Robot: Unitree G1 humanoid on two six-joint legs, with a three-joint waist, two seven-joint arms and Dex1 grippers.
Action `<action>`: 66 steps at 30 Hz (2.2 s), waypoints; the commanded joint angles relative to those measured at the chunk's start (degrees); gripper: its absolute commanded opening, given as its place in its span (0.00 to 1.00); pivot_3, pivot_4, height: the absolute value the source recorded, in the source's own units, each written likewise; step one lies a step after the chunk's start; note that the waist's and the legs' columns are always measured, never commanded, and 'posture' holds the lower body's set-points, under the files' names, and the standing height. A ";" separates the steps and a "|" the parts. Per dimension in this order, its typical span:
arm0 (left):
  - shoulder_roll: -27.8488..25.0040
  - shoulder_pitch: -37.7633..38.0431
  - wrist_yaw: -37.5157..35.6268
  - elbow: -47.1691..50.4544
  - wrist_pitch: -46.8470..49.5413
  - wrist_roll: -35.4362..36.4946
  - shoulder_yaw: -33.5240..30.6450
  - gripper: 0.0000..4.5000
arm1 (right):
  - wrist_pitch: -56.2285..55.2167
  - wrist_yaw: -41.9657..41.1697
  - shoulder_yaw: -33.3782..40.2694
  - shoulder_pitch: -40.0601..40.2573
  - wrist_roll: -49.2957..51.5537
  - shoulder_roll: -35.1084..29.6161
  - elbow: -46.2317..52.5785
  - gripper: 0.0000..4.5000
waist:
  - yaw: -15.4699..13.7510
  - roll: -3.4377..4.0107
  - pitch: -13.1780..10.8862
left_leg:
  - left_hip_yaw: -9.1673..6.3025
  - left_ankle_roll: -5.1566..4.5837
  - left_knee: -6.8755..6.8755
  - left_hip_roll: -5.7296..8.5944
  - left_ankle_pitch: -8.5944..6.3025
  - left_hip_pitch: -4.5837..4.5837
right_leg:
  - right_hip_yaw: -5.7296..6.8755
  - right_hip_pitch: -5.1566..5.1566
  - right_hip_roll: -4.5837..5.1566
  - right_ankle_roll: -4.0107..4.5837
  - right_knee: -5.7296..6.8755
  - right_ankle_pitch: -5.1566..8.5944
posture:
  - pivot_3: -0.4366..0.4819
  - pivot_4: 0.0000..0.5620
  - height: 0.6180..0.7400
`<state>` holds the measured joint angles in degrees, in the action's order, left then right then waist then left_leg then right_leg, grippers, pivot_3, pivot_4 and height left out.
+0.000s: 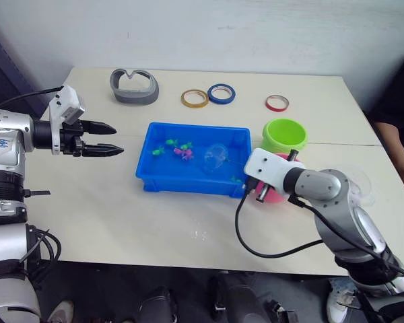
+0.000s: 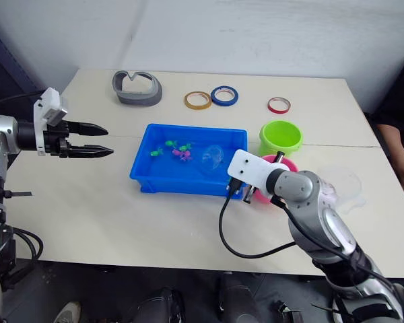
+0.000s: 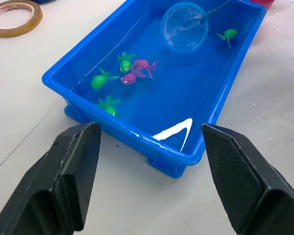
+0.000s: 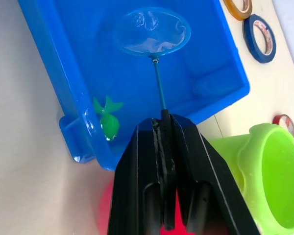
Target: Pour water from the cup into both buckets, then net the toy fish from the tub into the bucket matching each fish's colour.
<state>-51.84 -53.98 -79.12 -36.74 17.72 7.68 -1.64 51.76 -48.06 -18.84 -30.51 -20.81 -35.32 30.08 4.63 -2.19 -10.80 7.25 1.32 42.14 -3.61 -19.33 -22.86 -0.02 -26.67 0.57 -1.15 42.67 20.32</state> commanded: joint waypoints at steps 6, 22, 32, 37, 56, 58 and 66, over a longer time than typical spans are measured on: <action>-1.82 0.94 0.83 3.39 0.63 1.53 -1.13 0.80 | 0.32 3.59 -2.49 -3.12 -0.01 2.64 -3.55 0.00 | 0.00 0.00 0.00 | 0.00 0.00 0.00 0.00 0.00 -0.01 | 0.00 -0.01 0.00 0.00 0.00 0.00 | 0.48 0.27 0.61; -2.88 2.15 1.26 5.77 2.53 2.77 -1.94 0.80 | 4.31 6.85 -2.05 -4.70 4.82 9.30 -6.67 0.00 | 0.03 0.00 0.00 | -0.04 0.00 -0.01 0.00 0.00 -0.05 | 0.03 -0.01 0.00 0.00 -0.02 0.00 | 0.48 0.27 0.61; -3.92 2.97 1.67 7.25 3.67 3.69 -2.21 0.80 | 7.40 10.26 0.57 -5.77 9.28 12.88 -8.43 0.00 | 0.01 0.00 0.00 | -0.06 0.00 -0.01 -0.01 0.00 -0.07 | 0.04 -0.02 0.01 0.00 -0.03 0.00 | 0.48 0.27 0.61; -4.20 3.18 1.69 7.56 3.74 4.16 -2.00 0.80 | 9.69 10.60 2.90 -7.28 11.92 12.47 -7.89 0.00 | -0.03 0.00 0.00 | -0.08 -0.01 0.00 0.00 -0.01 -0.11 | 0.05 -0.02 0.02 0.00 -0.05 0.00 | 0.48 0.27 0.61; -2.51 1.53 1.84 6.84 3.18 4.37 -1.24 0.80 | 27.54 10.87 12.22 -9.99 27.99 9.55 4.86 0.00 | -0.02 0.00 0.00 | -0.20 -0.03 -0.03 0.00 -0.01 -0.19 | 0.14 -0.03 0.02 0.00 -0.15 0.00 | 0.48 0.27 0.61; -2.12 1.26 1.92 6.66 2.99 4.31 -1.11 0.80 | 27.81 11.48 12.28 -10.24 28.83 9.30 5.03 0.00 | -0.03 0.00 0.00 | -0.20 -0.03 -0.04 -0.01 -0.01 -0.20 | 0.14 -0.03 0.02 0.00 -0.16 0.00 | 0.48 0.27 0.61; 1.99 -1.38 1.93 5.19 1.69 3.63 0.77 0.80 | 30.88 10.66 17.84 -12.07 34.84 4.82 9.40 0.00 | -0.53 0.00 0.00 | -0.24 -0.05 -0.05 0.00 -0.03 -0.28 | 0.20 -0.03 0.05 0.00 -0.25 0.00 | 0.48 0.27 0.61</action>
<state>-49.76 -53.59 -77.37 -31.73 20.37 11.12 -0.79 81.69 -36.75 -4.87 -40.60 12.32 -29.19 35.95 4.11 -2.18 -10.81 7.01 1.25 42.08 -3.61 -19.37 -23.14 0.18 -26.70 0.62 -1.15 42.39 20.31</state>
